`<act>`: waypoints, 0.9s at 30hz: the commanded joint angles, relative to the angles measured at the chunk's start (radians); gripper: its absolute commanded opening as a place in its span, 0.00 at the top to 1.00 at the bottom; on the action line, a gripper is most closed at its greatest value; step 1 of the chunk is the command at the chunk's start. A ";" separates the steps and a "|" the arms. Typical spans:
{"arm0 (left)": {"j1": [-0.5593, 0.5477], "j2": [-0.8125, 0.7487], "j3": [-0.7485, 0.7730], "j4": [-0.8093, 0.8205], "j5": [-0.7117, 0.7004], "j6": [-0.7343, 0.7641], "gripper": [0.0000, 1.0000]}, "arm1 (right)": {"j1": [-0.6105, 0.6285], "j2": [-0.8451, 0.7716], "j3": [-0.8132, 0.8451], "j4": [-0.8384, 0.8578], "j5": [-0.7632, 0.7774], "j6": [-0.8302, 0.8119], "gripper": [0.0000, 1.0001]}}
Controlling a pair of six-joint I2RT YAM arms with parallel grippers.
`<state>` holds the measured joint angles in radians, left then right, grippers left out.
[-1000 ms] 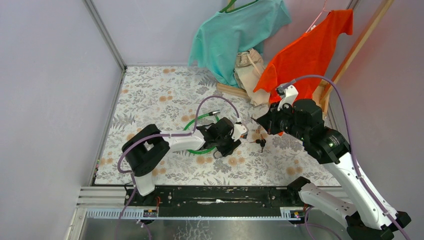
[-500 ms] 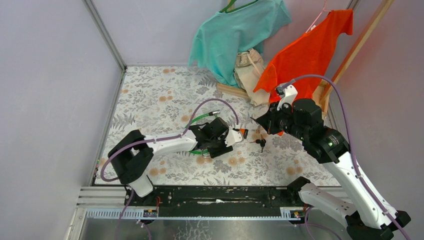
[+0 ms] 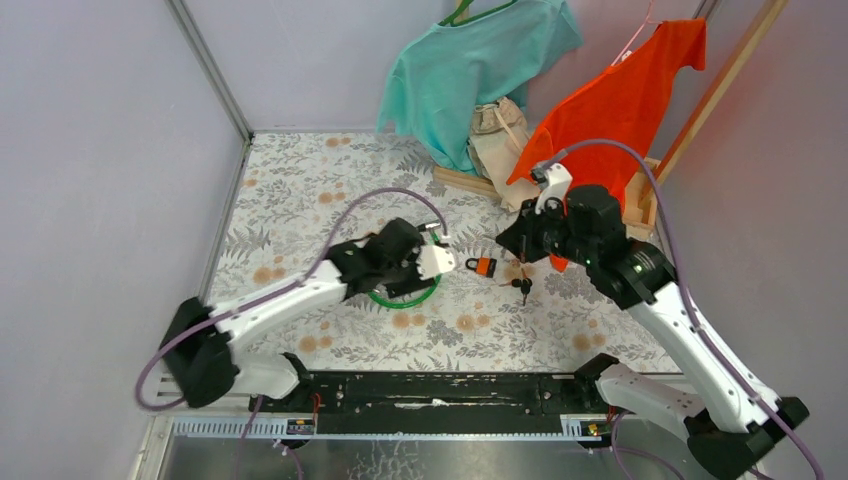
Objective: Unlock with the key
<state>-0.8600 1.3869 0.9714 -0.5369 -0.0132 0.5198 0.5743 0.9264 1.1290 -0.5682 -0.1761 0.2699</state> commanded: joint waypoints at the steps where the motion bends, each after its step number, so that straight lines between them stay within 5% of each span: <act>1: 0.072 -0.236 0.042 -0.083 -0.074 0.246 1.00 | 0.001 0.068 0.043 0.120 -0.144 0.008 1.00; 11: 0.081 -0.818 -0.325 0.409 0.314 0.765 1.00 | 0.060 0.185 0.070 0.249 -0.333 -0.086 1.00; 18: 0.081 -0.811 -0.332 0.520 0.301 0.804 1.00 | 0.211 0.235 0.120 0.179 -0.239 -0.172 1.00; 27: 0.082 -0.782 -0.379 0.614 0.362 0.805 1.00 | 0.229 0.159 0.076 0.196 -0.200 -0.203 1.00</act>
<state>-0.7788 0.5903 0.5678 -0.1047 0.3054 1.3109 0.7918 1.1473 1.2026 -0.4137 -0.4034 0.0990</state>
